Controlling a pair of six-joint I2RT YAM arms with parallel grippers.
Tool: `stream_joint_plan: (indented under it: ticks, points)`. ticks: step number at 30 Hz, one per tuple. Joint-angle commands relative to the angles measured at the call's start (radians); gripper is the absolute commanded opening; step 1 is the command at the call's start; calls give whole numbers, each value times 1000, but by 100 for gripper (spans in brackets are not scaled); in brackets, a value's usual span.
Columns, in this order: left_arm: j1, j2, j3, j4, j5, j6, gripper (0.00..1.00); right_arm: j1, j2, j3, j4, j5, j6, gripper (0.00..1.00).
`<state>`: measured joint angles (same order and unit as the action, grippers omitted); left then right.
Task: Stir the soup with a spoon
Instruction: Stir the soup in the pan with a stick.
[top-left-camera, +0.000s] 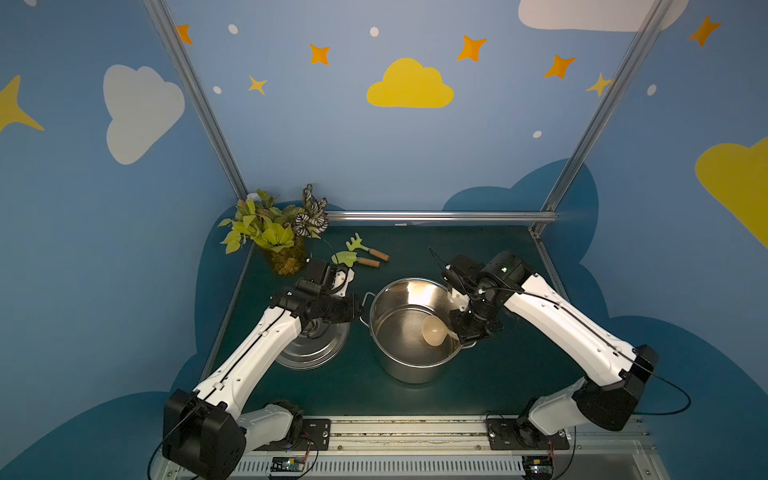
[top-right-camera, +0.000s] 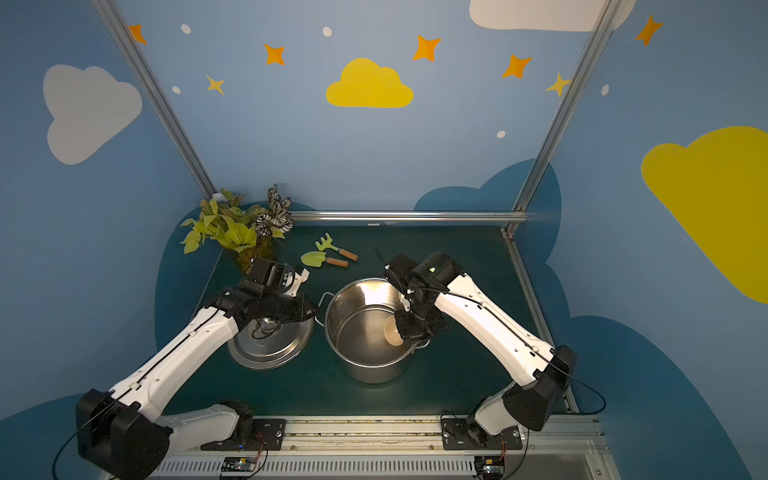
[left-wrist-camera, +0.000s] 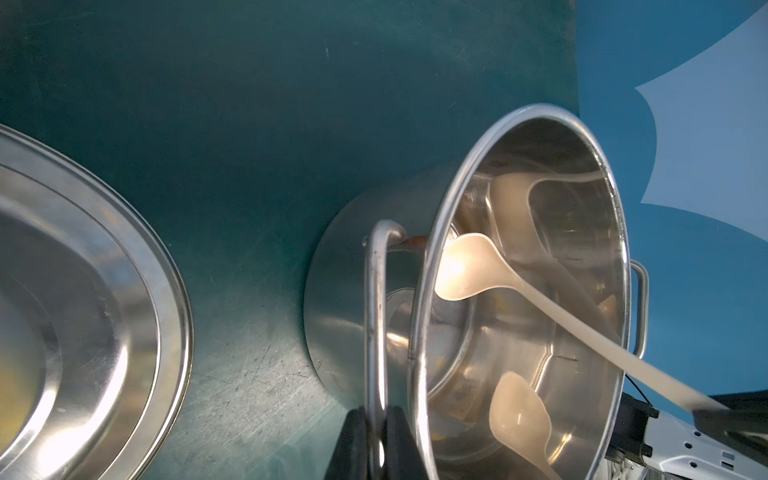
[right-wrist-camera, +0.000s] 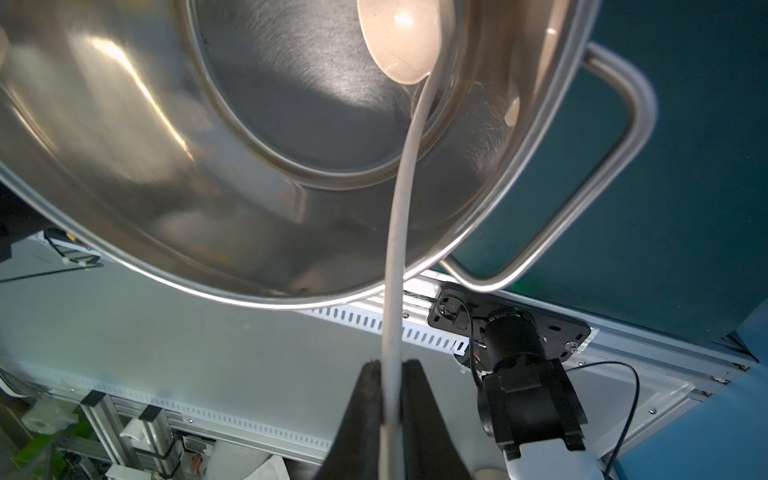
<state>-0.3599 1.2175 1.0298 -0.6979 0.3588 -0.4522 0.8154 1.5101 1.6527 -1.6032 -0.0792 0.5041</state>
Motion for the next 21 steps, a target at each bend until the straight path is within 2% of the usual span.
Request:
stream_joint_plan:
  ticks: [1, 11, 16, 21]
  points:
    - [-2, 12, -4, 2, -9, 16, 2, -27, 40, 60, -195, 12, -51, 0]
    - [-2, 10, -7, 4, -8, 16, 2, -4, 245, 311, -195, -23, -81, 0]
    - [-1, 8, -8, 6, -5, 16, 2, 43, 322, 422, -201, -49, -81, 0]
    - [-1, 11, -9, 9, -3, 16, 2, 120, 350, 461, -200, -69, -78, 0]
